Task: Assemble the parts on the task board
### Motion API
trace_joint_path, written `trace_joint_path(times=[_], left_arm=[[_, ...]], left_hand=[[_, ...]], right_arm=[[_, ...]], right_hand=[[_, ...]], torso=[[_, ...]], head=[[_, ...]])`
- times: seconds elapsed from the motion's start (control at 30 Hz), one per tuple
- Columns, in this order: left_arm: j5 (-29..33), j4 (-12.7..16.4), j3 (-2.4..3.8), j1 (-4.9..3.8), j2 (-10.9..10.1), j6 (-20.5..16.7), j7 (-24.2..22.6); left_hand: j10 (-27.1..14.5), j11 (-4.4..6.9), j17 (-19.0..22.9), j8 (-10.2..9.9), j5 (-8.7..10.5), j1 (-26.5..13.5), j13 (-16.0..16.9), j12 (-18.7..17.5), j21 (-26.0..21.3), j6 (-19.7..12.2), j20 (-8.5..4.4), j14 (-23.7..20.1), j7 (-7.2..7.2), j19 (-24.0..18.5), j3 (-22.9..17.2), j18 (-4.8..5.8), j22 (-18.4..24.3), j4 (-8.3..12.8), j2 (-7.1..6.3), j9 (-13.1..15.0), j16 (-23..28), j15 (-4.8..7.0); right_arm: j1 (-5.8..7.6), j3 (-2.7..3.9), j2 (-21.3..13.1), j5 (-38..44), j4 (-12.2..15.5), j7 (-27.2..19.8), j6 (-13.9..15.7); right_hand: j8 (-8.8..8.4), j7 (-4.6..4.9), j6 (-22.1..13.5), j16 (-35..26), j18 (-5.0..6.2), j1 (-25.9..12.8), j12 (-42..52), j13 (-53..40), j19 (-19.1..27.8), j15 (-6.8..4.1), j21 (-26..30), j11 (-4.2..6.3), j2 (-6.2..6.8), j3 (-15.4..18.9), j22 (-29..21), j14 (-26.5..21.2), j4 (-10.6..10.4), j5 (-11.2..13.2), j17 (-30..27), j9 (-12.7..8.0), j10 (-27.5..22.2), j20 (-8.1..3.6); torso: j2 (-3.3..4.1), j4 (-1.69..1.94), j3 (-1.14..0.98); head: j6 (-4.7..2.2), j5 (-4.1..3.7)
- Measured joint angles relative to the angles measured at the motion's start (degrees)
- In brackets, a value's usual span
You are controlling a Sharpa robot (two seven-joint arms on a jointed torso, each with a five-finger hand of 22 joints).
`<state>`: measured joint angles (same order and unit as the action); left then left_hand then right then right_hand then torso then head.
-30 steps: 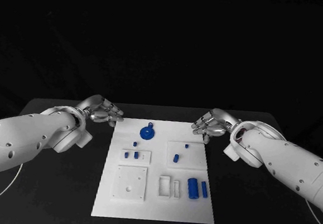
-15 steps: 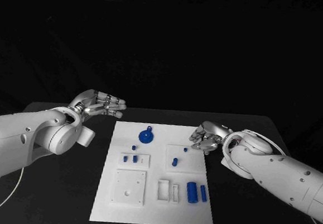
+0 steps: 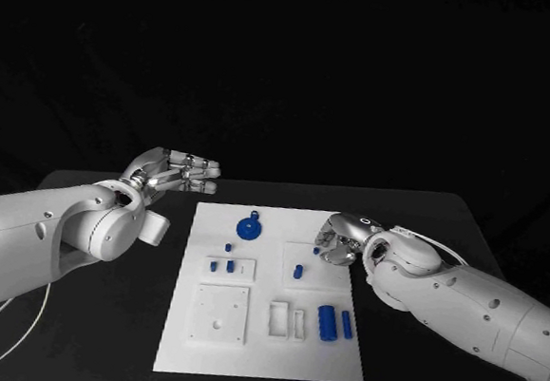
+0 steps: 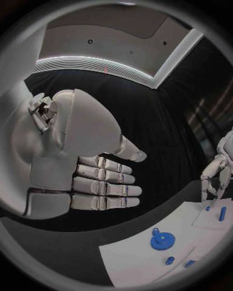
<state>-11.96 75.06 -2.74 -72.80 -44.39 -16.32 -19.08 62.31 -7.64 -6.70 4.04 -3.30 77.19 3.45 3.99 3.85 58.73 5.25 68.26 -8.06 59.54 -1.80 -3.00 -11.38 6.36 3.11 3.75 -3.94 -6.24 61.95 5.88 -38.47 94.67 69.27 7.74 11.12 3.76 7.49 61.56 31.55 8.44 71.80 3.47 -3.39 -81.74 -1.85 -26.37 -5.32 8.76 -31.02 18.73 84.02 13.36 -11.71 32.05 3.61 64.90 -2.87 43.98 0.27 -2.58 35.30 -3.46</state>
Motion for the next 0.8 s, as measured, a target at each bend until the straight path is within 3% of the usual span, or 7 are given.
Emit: trace_joint_path(times=[0.13, 0.43, 0.8], left_arm=[[0.4, 0.0, 0.00, 0.00, 0.1, -0.4, 0.0], [0.8, -0.1, 0.00, -0.01, 0.1, -1.4, 0.0], [0.9, -0.2, 0.00, -0.01, 0.0, -1.6, 0.2]], left_hand=[[-0.5, -0.48, 0.0, 0.0, 0.00, 0.2, 0.0, 0.0, 0.0, -0.7, 0.06, 0.0, -0.48, 0.5, 0.3, 0.00, 2.2, 0.0, 0.18, 0.0, 0.0, -0.04], [-0.9, -0.47, 0.0, 0.0, 0.00, 0.2, 0.0, 0.0, 0.2, -0.7, 0.20, -0.2, -0.48, 0.6, 0.3, -0.01, 3.6, 0.0, 0.18, 0.0, 0.0, -0.22], [-1.0, -0.58, 0.0, 0.0, 0.00, 0.2, 0.0, 0.0, 0.2, -1.2, 0.27, -0.2, -0.64, 0.7, 0.3, -0.02, 3.9, 0.0, 0.18, 0.0, 0.0, -0.22]], right_arm=[[-0.22, -0.14, 0.6, 0.9, -0.3, 0.3, 0.5], [-0.41, -0.41, 1.7, 2.1, -0.3, 0.6, 1.2], [-0.40, -0.51, 2.0, 2.8, -0.7, 0.9, 1.2]], right_hand=[[0.00, -0.17, 0.5, 0.0, -0.02, 0.0, 0.0, 0.0, 0.3, 0.00, -0.4, 0.33, 0.00, -1.2, 0.8, 0.0, -0.2, 0.0, 0.4, 0.0, 0.8, 0.10], [0.00, -0.52, 1.8, 2.7, -0.09, -0.4, 0.0, 0.0, 1.3, -0.01, -3.4, 0.75, 0.45, -4.3, 4.3, 0.0, 0.2, 0.0, 2.4, 0.0, 2.2, -0.09], [0.00, -1.05, 4.0, 6.5, -0.50, -0.3, -0.2, 0.1, 1.8, -0.10, -5.7, 1.53, 0.30, -4.6, 7.5, -0.1, 0.5, 0.0, 4.2, 0.0, 5.1, -0.62]], torso=[[-0.01, 0.02, -0.03], [-0.03, 0.02, -0.02], [-0.06, 0.03, 0.02]], head=[[0.22, -0.08], [0.54, -0.16], [0.68, -0.12]])
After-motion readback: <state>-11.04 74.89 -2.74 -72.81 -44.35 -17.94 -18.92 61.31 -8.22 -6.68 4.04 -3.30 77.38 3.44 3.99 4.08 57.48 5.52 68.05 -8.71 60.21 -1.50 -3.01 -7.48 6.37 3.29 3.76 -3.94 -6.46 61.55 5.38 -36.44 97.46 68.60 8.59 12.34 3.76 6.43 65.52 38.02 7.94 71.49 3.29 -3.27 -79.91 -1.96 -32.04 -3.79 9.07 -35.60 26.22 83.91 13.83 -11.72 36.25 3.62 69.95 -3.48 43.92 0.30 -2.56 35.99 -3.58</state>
